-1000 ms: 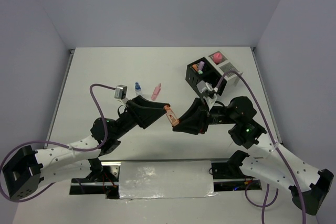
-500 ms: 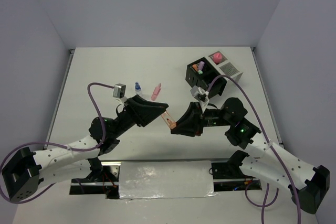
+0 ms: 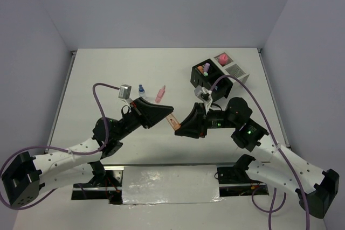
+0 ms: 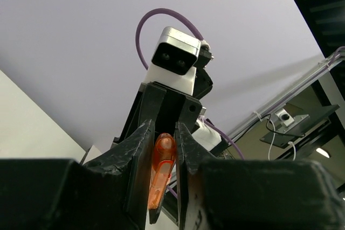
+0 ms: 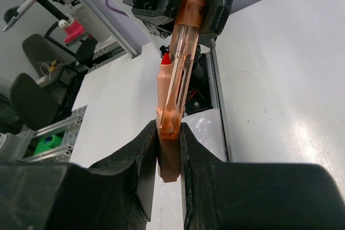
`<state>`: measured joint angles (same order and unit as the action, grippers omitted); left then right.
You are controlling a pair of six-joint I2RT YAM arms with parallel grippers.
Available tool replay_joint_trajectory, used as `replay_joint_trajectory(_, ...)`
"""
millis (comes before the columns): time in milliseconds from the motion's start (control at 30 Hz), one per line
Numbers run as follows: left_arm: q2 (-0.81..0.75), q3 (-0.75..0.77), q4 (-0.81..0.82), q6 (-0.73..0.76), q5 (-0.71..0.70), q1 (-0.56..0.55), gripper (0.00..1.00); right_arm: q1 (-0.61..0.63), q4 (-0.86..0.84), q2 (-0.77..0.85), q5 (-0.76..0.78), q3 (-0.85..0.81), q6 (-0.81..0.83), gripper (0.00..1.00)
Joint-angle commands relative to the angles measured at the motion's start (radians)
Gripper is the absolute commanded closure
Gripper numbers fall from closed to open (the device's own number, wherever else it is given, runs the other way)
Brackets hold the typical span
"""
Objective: Sort the stationery into containers
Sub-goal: Close the pen cap on the pen.
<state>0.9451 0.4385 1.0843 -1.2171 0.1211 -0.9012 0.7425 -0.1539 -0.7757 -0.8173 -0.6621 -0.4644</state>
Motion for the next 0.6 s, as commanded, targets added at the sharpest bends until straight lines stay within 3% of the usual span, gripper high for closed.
replay_joint_trajectory(0, -0.017, 0.046, -0.032, 0.039, 0.034, -0.005, 0.87, 0.0, -0.013, 0.016, 0.063, -0.077, -0.02, 1.0)
replay_joint_trajectory(167, -0.02, 0.054, -0.063, 0.082, 0.046, -0.005, 0.99, -0.002, 0.057, -0.016, 0.119, -0.14, -0.065, 1.0)
replay_joint_trajectory(567, -0.071, 0.049, -0.152, 0.128, 0.034, -0.005, 1.0, 0.0, 0.128, -0.065, 0.202, -0.22, -0.129, 1.0)
